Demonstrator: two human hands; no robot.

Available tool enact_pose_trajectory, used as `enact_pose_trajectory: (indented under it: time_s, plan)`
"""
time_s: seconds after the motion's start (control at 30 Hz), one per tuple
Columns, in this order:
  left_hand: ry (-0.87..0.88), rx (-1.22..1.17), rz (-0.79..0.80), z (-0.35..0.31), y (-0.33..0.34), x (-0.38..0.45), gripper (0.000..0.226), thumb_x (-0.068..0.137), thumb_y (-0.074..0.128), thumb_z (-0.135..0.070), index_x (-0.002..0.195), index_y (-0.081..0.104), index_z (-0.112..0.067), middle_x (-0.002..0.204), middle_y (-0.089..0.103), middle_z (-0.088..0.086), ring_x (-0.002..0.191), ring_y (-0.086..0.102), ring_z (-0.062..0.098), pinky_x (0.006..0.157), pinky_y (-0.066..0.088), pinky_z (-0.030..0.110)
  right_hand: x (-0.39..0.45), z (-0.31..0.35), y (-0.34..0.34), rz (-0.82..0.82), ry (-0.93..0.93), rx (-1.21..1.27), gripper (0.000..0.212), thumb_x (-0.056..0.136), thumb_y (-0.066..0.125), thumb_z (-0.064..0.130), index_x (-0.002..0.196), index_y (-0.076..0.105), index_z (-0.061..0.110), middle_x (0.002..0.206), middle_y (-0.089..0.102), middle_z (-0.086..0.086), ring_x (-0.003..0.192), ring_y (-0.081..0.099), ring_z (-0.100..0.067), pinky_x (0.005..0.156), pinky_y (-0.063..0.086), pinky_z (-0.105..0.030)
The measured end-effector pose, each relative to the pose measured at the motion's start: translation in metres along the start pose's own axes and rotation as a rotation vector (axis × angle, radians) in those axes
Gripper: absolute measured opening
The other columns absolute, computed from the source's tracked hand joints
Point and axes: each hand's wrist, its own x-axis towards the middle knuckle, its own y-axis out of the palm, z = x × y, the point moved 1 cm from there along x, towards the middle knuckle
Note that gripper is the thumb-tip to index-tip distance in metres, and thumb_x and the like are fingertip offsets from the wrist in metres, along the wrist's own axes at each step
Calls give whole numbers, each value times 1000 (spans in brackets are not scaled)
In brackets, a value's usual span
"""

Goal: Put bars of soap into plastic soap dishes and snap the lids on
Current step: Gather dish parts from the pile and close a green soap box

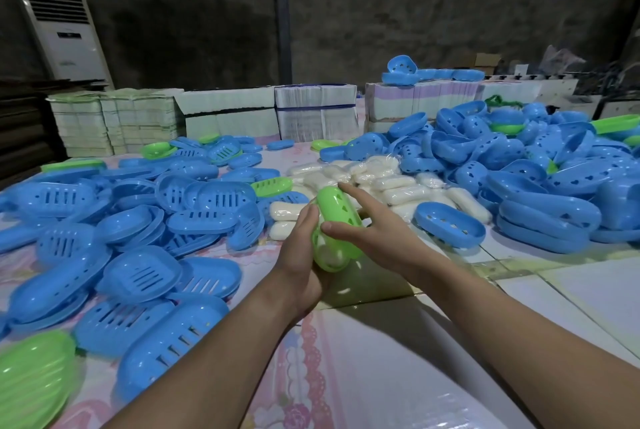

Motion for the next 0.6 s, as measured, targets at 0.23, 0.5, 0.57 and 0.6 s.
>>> enact_pose_trajectory:
  time_s: [0.23, 0.5, 0.57, 0.6]
  plan:
    - [67, 78, 10, 1, 1, 5, 36, 109, 38, -35, 139, 55, -24, 115, 75, 9, 102, 74, 23, 78, 62, 37, -3, 5, -1, -35, -10, -100, 79, 73, 75, 57, 142, 38, 50, 116, 48, 16, 112, 49, -6, 85, 38, -23]
    - [87, 80, -107, 1, 4, 8, 44, 106, 41, -46, 137, 58, -19, 112, 75, 14, 93, 76, 25, 65, 62, 35, -8, 10, 4, 32, 23, 21, 74, 83, 66, 55, 148, 32, 44, 150, 41, 11, 129, 44, -10, 108, 38, -33]
    - [74, 83, -139, 0, 3, 8, 46, 106, 42, -48, 131, 64, -16, 105, 77, 14, 90, 76, 25, 67, 63, 37, -10, 13, 6, 64, 70, 124, 69, 86, 66, 50, 147, 32, 48, 144, 49, 7, 114, 52, -6, 90, 44, -21]
    - [69, 97, -148, 0, 3, 8, 47, 105, 42, -48, 129, 65, -16, 105, 77, 15, 91, 76, 27, 72, 63, 39, -11, 14, 7, 86, 104, 172, 68, 87, 66, 47, 145, 32, 51, 139, 53, 6, 103, 57, -4, 76, 45, -16]
